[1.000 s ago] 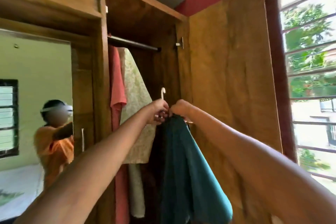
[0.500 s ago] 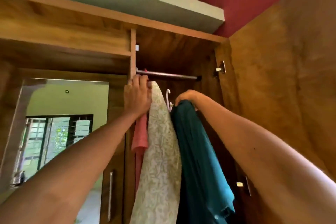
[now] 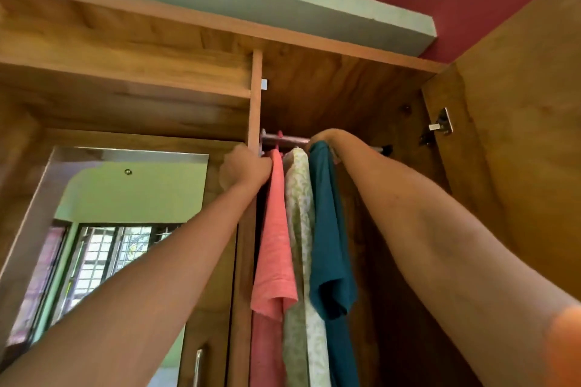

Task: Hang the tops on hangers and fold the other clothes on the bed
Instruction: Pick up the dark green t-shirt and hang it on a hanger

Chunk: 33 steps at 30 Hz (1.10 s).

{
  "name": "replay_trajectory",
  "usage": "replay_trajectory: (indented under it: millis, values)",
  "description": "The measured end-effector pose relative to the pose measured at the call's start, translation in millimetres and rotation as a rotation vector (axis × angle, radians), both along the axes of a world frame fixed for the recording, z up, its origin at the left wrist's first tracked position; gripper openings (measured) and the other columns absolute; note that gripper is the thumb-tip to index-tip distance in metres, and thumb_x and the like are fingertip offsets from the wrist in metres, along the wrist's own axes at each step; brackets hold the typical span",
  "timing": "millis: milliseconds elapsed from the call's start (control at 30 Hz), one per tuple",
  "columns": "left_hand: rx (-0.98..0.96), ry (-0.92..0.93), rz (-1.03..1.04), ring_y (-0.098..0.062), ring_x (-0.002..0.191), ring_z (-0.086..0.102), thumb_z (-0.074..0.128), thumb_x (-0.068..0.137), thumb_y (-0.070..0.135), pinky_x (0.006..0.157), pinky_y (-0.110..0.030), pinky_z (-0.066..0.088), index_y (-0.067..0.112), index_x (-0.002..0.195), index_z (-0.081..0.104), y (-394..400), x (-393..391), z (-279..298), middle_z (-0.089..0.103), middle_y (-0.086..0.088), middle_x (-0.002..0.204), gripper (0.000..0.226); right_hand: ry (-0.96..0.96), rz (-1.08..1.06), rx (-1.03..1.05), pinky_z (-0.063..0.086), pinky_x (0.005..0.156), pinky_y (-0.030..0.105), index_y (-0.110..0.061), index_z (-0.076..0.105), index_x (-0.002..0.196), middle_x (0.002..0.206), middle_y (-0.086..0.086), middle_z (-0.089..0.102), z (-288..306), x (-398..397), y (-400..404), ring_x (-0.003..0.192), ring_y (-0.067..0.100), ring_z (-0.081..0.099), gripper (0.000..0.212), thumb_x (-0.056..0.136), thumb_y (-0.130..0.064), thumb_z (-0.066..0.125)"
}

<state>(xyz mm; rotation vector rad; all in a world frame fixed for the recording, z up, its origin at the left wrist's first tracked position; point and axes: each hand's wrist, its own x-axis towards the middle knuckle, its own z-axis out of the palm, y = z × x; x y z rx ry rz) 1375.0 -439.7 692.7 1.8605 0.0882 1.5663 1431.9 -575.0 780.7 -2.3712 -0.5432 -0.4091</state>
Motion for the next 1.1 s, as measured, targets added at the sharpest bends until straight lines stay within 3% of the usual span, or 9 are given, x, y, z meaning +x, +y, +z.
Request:
replay_trajectory:
  millis: [67,233,300,400,633,833,933,1033,1100]
  values:
    - [0.003,-0.011,0.017,-0.033,0.101,0.06,0.061,0.085,0.029,0.069,-0.032,0.044,0.007,0.108,0.06,1.1,1.8,1.0,0.063,-0.014,0.113,0.032,-0.015,-0.008,-0.016,0.042,0.04,0.022,-0.004,0.048,0.068,0.044,0.01,0.053,9.1,8.1,7.5,0.032,0.015,0.051,0.034,0.098,-0.018,0.04]
    - [0.008,-0.005,0.014,-0.031,0.1,0.06,0.06,0.086,0.03,0.07,-0.032,0.046,0.008,0.108,0.059,-0.6,0.9,-0.3,0.063,-0.013,0.114,0.031,-0.051,-0.024,-0.028,0.04,0.049,0.023,-0.004,0.048,0.067,0.046,0.011,0.052,16.9,3.6,12.6,0.05,0.018,0.048,0.036,0.099,-0.019,0.039]
    - [0.011,-0.003,0.011,-0.03,0.101,0.06,0.059,0.088,0.029,0.068,-0.03,0.043,0.007,0.11,0.058,-1.5,-1.5,-1.2,0.062,-0.012,0.116,0.031,-0.086,-0.038,-0.057,0.04,0.043,0.021,-0.004,0.046,0.066,0.057,0.012,0.047,18.4,2.0,13.8,0.045,0.017,0.048,0.037,0.099,-0.016,0.037]
    - [0.019,0.01,0.017,-0.029,0.103,0.059,0.056,0.09,0.027,0.068,-0.03,0.041,0.007,0.112,0.055,-3.0,-4.5,-3.3,0.06,-0.012,0.118,0.03,-0.08,-0.071,-0.068,0.032,0.029,0.011,-0.004,0.044,0.064,0.044,0.014,0.047,24.2,7.2,16.0,0.021,0.01,0.042,0.041,0.101,-0.017,0.032]
    - [0.037,0.031,0.022,-0.028,0.102,0.059,0.055,0.091,0.026,0.066,-0.029,0.039,0.006,0.111,0.055,-6.0,-10.9,-7.2,0.06,-0.012,0.117,0.028,-0.075,-0.008,0.019,0.031,0.025,0.014,-0.005,0.05,0.056,0.026,0.002,0.043,20.0,-8.7,-1.7,0.018,0.008,0.038,0.045,0.099,-0.017,0.041]
    - [0.028,0.005,0.023,-0.029,0.103,0.06,0.054,0.09,0.025,0.067,-0.028,0.04,0.006,0.11,0.058,-5.6,-15.0,-10.2,0.062,-0.012,0.117,0.028,-0.021,0.065,0.301,0.043,0.034,0.015,-0.01,0.049,0.073,0.047,0.003,0.058,-9.7,4.9,-20.9,0.032,0.008,0.053,0.025,0.091,-0.024,0.06]
    - [0.083,-0.038,0.092,-0.03,0.104,0.059,0.049,0.094,0.026,0.07,-0.03,0.04,0.004,0.115,0.055,-7.5,-13.6,-14.5,0.06,-0.014,0.119,0.031,-0.094,0.094,0.444,0.041,0.052,0.023,-0.011,0.052,0.084,0.072,0.001,0.053,-32.0,-2.8,-30.6,0.059,0.011,0.051,0.023,0.085,-0.028,0.067]
    - [0.186,-0.053,0.198,-0.031,0.117,0.05,0.043,0.096,0.03,0.087,-0.036,0.042,0.006,0.139,0.035,-8.6,-7.5,-23.5,0.044,-0.016,0.136,0.05,-0.206,0.081,0.504,0.036,0.053,0.024,-0.01,0.051,0.109,0.075,0.001,0.051,-47.0,-18.1,-37.1,0.062,0.011,0.047,0.037,0.085,-0.033,0.066]
    - [0.286,-0.103,0.346,-0.032,0.125,0.042,0.046,0.094,0.033,0.098,-0.04,0.038,0.008,0.143,0.029,-11.0,-6.1,-37.6,0.037,-0.015,0.143,0.057,-0.305,0.048,0.488,0.038,0.056,0.025,-0.011,0.055,0.105,0.083,0.003,0.056,-59.2,-27.4,-43.1,0.063,0.014,0.049,0.036,0.085,-0.039,0.064]
